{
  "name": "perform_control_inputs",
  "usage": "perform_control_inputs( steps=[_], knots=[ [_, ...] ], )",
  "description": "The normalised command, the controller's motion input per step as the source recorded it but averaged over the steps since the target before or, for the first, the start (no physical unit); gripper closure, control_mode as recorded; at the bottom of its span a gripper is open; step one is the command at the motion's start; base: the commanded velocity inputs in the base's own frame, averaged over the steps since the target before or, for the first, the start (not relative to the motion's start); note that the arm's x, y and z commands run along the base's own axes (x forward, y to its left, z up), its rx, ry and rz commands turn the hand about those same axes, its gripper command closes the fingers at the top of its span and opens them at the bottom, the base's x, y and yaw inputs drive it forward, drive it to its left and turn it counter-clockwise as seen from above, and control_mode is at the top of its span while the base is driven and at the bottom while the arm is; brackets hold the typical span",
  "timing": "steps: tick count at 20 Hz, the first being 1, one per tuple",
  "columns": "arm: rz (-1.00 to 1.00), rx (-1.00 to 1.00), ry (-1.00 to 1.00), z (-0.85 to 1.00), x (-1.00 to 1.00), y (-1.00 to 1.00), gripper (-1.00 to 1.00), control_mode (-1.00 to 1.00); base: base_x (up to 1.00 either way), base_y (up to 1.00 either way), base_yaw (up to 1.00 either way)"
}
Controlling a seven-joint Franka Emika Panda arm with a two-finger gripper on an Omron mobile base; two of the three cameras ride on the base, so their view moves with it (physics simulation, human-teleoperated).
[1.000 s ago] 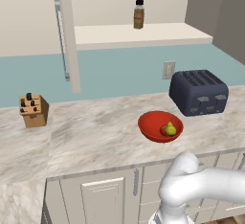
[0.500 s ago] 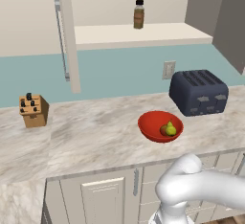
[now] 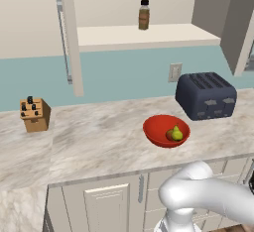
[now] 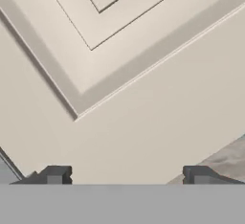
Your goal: Open the cabinet. Pick the pear and mango from the cabinet and place them into the bowl. Then close the cabinet.
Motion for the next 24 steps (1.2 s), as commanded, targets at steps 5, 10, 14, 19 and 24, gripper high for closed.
perform_control_inputs(
  steps=[5,10,14,19,24],
  knots=[
    [0.00,0.00,-0.04,0.35,0.10,0.28,-1.00,-1.00,0.00,0.00,0.00],
    [0.00,-0.01,-0.03,0.23,0.23,0.25,-1.00,-1.00,0.00,0.00,0.00],
    [-0.01,0.00,0.00,0.03,0.28,0.21,-1.00,-1.00,0.00,0.00,0.00],
    [-0.04,0.00,-0.05,0.00,0.28,0.17,-1.00,-1.00,0.00,0.00,0.00],
    [-0.03,0.00,-0.07,0.00,0.25,0.23,-1.00,-1.00,0.00,0.00,0.00]
  ],
)
